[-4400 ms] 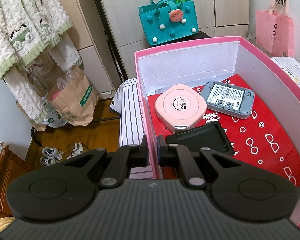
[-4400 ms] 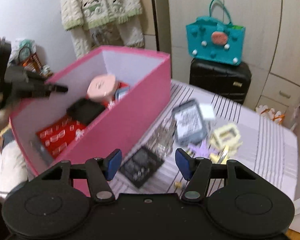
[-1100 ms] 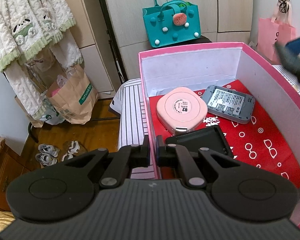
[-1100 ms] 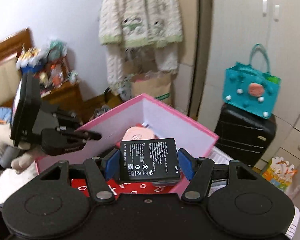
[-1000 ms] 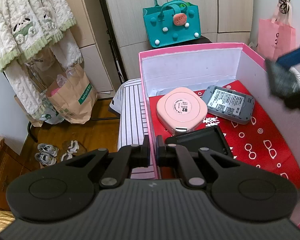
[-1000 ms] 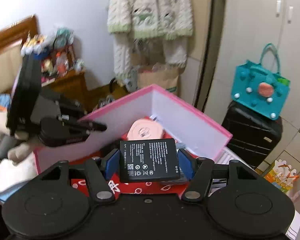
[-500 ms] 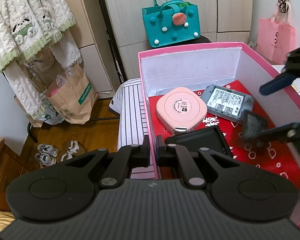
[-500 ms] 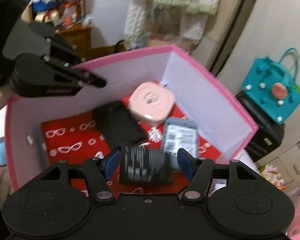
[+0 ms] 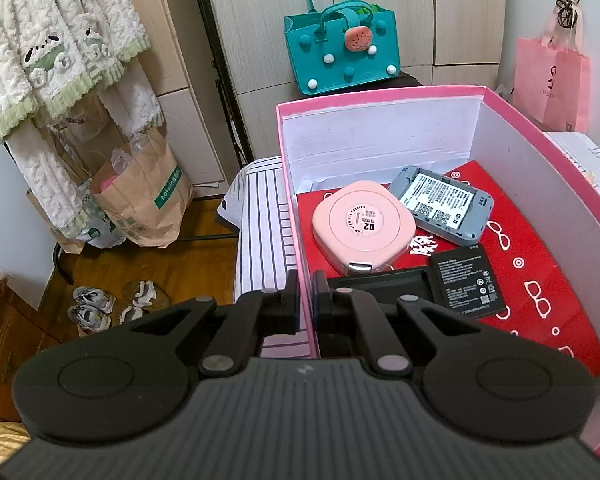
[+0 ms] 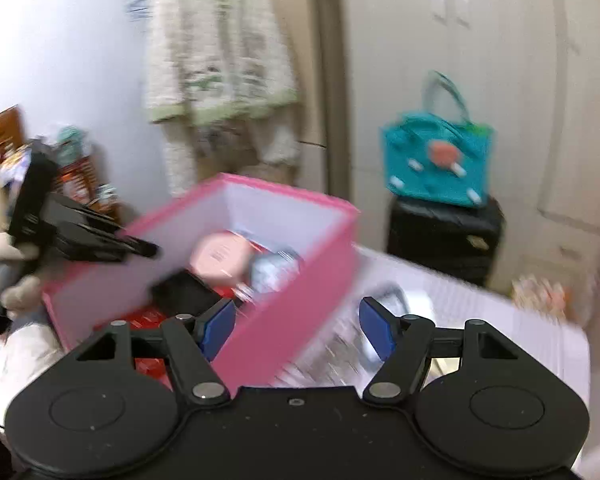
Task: Organize rigid objects
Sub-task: 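Reach the right gripper to the yellow-black AA battery and grasp it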
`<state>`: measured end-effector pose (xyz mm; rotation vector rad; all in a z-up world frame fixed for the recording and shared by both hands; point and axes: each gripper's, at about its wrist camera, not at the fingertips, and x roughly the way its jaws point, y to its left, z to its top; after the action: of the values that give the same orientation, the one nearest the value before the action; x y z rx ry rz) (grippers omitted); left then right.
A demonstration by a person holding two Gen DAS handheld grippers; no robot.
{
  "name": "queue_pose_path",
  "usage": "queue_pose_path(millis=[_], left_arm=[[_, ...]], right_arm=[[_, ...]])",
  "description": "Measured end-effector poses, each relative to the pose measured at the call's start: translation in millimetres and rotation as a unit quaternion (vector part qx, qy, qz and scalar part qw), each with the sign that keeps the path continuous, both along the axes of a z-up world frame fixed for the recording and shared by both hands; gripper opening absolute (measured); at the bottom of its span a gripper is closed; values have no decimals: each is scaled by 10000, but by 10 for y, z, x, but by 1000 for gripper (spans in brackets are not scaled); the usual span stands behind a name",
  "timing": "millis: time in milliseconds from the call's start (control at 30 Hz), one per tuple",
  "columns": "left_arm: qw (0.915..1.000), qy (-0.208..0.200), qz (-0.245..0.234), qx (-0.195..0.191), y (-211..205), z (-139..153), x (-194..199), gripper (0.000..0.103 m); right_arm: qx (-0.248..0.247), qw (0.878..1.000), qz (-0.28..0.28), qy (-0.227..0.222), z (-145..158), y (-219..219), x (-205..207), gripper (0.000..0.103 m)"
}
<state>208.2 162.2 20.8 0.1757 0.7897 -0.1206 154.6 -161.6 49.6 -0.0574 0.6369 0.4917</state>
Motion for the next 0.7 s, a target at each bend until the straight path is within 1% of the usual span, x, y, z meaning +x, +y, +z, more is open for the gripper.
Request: queue_pose_path(millis=[67, 167, 200, 267, 400, 433, 533, 600, 700], left_arm=[[10000, 1, 9, -16, 5, -1, -2, 5], [10000, 3, 10, 1, 5, -3, -4, 5], [10000, 0, 0, 27, -6, -3, -6, 5], [10000, 1, -16, 86, -15, -3, -11, 5], [9998, -2, -79, 208, -34, -3, -16, 5], [9997, -6, -88, 233, -41, -2, -15, 5], [9998, -3, -61, 196, -44, -2, -21, 5], [9999, 2, -44, 128, -29, 8, -17, 5], [10000, 4, -26, 67, -12, 16, -12, 5]], right_arm=[[130, 9990, -398, 183, -194, -174, -67, 73], [550, 9936, -862, 473, -488, -365, -169, 72], [568, 9921, -1009, 472, -570, -382, -197, 73], [434, 9912, -1152, 488, -723, -356, -229, 73], [323, 9905, -1212, 558, -955, -258, -200, 72], [247, 9905, -1242, 545, -981, -250, -195, 72], [-291, 9882, -1470, 307, -1028, -161, -188, 71], [-377, 9861, -1588, 297, -1062, -161, -164, 71], [-513, 9864, -1551, 178, -1082, -112, -158, 70]])
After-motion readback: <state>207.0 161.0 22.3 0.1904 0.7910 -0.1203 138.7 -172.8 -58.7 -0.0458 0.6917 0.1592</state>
